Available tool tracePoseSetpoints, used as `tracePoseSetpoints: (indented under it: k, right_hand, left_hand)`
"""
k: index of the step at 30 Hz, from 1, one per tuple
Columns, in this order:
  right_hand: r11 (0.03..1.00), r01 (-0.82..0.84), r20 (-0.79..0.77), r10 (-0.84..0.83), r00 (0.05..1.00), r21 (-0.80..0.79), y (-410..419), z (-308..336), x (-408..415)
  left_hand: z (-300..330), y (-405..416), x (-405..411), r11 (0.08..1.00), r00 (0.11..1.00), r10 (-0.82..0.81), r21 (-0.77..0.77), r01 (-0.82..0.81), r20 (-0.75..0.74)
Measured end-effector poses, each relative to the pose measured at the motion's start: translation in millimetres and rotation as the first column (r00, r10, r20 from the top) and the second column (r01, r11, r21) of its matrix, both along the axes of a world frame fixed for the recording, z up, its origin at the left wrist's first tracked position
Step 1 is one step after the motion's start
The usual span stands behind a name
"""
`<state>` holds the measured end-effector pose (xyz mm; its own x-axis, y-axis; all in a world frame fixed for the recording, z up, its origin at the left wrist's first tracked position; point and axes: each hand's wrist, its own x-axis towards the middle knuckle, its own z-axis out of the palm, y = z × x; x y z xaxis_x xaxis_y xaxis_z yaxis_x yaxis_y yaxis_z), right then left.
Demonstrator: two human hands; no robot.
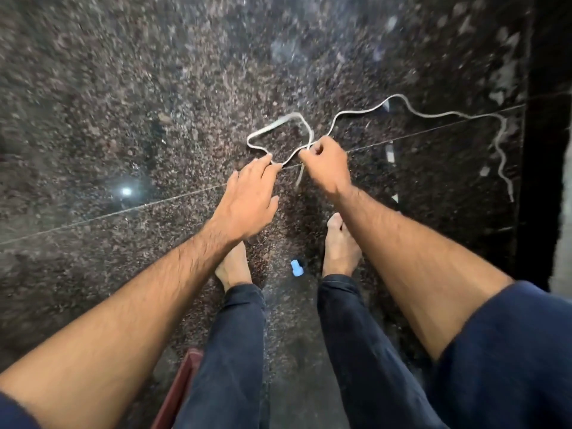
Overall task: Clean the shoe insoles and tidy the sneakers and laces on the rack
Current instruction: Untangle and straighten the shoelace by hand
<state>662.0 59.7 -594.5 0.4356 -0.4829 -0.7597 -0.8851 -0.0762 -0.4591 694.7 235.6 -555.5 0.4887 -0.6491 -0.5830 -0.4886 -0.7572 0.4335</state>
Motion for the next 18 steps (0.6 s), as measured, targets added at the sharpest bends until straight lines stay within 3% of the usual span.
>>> tracePoseSetpoints:
  k: [4,7,11,15,18]
  right_hand:
    - [0.959,-0.007,0.127,-0.030,0.991,0.283,-1,91,-14]
    - [0.921,-0.048,0.153,-0.013,0.988,0.387,-6,174,-25]
    - [0.867,-0.143,0.237,0.029,0.971,0.478,-8,303,-40]
    - [0.835,-0.218,0.329,0.047,0.943,0.506,1,445,-55]
    - [0.866,-0.186,0.379,-0.004,0.925,0.464,10,543,-70]
  left_hand:
    - [75,-4,1,0.969,0.963,0.174,-0.140,-0.205,-0.204]
    - [157,-9,-2,0.930,0.900,0.259,-0.162,-0.331,-0.351]
    - [271,-12,0,0.910,0.895,0.202,-0.262,-0.322,-0.398]
    - [400,-15,18,0.895,0.720,0.150,-0.216,-0.390,-0.678]
    - [487,-9,25,0.905,0.736,0.013,-0.305,-0.297,-0.677]
